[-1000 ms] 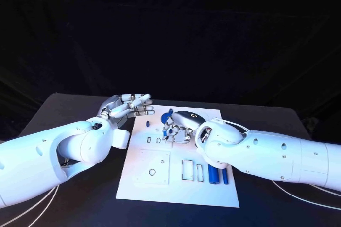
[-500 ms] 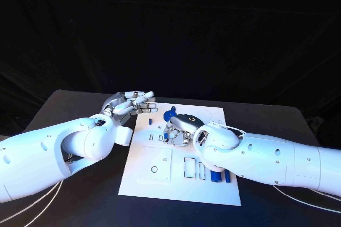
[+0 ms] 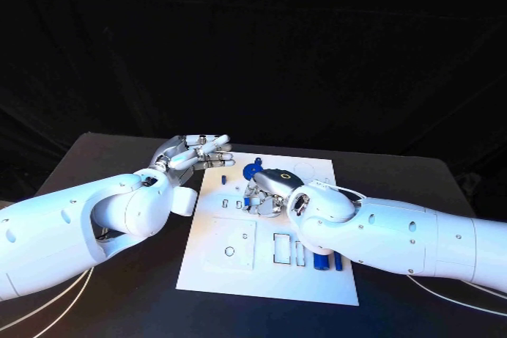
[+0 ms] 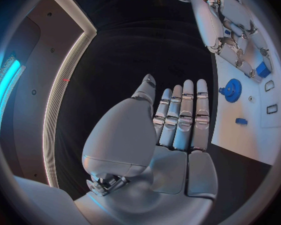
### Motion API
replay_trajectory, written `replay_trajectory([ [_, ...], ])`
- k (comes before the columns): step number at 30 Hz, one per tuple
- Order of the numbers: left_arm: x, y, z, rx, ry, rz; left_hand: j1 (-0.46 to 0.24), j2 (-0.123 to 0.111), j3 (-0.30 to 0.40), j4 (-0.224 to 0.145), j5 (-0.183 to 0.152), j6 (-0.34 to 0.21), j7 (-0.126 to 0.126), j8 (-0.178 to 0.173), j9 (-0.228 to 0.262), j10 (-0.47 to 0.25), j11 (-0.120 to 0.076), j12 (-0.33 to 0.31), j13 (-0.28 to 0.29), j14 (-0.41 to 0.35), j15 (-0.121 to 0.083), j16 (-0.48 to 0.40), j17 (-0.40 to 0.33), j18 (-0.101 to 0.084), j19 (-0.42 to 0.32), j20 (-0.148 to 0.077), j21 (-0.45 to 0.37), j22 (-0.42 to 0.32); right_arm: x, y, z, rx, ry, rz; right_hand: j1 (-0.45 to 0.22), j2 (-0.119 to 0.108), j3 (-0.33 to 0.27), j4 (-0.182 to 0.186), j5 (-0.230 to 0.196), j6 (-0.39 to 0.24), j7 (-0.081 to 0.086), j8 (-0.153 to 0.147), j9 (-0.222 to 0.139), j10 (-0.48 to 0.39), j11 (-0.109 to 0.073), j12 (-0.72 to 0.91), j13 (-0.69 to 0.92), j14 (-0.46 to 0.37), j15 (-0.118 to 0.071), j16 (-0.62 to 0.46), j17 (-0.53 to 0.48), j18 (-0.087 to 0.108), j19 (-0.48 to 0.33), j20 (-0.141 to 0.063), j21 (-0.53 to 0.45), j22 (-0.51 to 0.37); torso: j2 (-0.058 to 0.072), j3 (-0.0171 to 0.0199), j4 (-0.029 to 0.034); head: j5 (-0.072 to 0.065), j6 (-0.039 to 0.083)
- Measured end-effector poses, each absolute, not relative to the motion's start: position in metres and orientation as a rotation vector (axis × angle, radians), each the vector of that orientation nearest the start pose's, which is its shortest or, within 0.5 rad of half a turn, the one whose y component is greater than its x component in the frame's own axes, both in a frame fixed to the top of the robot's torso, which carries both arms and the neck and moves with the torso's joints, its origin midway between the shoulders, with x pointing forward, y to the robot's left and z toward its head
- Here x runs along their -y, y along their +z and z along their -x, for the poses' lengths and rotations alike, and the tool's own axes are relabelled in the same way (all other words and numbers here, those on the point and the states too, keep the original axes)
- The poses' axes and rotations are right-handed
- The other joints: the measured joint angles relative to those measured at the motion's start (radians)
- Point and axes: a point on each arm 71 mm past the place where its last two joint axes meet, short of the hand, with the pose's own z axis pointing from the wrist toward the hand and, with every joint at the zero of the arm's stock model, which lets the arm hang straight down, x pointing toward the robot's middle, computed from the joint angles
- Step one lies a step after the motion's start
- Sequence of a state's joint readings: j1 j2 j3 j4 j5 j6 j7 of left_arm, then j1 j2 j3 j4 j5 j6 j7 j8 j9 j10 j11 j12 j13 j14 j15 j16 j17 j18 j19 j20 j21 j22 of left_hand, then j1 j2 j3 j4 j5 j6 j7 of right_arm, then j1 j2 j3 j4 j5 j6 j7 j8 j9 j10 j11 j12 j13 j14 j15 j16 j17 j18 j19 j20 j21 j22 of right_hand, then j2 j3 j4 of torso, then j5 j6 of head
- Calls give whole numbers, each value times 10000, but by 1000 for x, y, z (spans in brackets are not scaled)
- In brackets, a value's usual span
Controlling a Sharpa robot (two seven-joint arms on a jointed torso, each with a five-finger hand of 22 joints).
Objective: Assemble the parts on the task board
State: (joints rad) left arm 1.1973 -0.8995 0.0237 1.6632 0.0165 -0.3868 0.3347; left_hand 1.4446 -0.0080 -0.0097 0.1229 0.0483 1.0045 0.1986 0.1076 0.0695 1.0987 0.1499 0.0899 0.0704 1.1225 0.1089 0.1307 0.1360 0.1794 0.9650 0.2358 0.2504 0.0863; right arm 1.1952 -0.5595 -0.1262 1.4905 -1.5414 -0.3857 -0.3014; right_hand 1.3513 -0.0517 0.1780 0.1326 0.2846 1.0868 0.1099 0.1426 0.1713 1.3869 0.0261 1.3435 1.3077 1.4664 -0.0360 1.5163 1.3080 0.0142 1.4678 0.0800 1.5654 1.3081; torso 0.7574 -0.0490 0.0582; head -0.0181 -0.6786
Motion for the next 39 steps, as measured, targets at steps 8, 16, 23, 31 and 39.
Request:
replay_trajectory([
  [8,-201,-150,-472,-14052,-15678,11607,0,0,0,0,0,0,0,0,0,0,0,0,0,0,0,0,-1,0,0,0,0,0,73,-210,-465,-16694,6843,2412,-93,-94,-68,68,-63,-143,70,6,-2,-78,78,-128,0,0,0,0,-1,0,0,0,0,-1,-3,-3,3,-7,1],
  [16,-201,-150,-472,-14052,-15667,11611,0,0,0,0,0,0,0,0,0,0,0,0,0,0,0,0,-1,0,0,0,0,1,73,-211,-465,-16742,6801,2412,-283,-283,-178,179,-199,-294,148,-62,-58,-151,151,-217,-1,0,0,0,-2,0,0,0,0,-2,-5,-7,6,-6,16],
  [23,-201,-150,-472,-14055,-15665,11613,0,0,0,0,0,0,0,0,0,0,0,0,0,0,0,0,-2,-1,0,0,0,1,72,-211,-465,-16746,6799,2412,-367,-367,-220,221,-319,-411,195,-133,-91,-207,207,-250,-1,-1,76,0,-3,1,0,0,0,-3,-4,-4,10,-5,31],
  [31,-202,-150,-472,-14055,-15659,11616,0,0,0,0,0,0,0,0,0,0,0,0,0,0,0,0,-2,-1,0,0,0,1,72,-211,-465,-16742,6803,2410,-428,-428,-250,251,-375,-559,265,-206,-119,-257,258,-325,-1,0,75,0,-4,1,0,0,0,-4,-2,-2,8,-4,35],
  [39,-202,-150,-472,-14056,-15654,11618,0,0,0,0,0,0,0,0,0,0,0,0,0,0,0,0,-3,-1,0,0,0,1,72,-211,-465,-16690,6830,2383,-756,-756,-624,624,-982,-1158,432,-478,-253,-439,439,-427,-60,-19,238,0,-4,0,-16,165,-37,-5,1,-1,4,-9,42],
])
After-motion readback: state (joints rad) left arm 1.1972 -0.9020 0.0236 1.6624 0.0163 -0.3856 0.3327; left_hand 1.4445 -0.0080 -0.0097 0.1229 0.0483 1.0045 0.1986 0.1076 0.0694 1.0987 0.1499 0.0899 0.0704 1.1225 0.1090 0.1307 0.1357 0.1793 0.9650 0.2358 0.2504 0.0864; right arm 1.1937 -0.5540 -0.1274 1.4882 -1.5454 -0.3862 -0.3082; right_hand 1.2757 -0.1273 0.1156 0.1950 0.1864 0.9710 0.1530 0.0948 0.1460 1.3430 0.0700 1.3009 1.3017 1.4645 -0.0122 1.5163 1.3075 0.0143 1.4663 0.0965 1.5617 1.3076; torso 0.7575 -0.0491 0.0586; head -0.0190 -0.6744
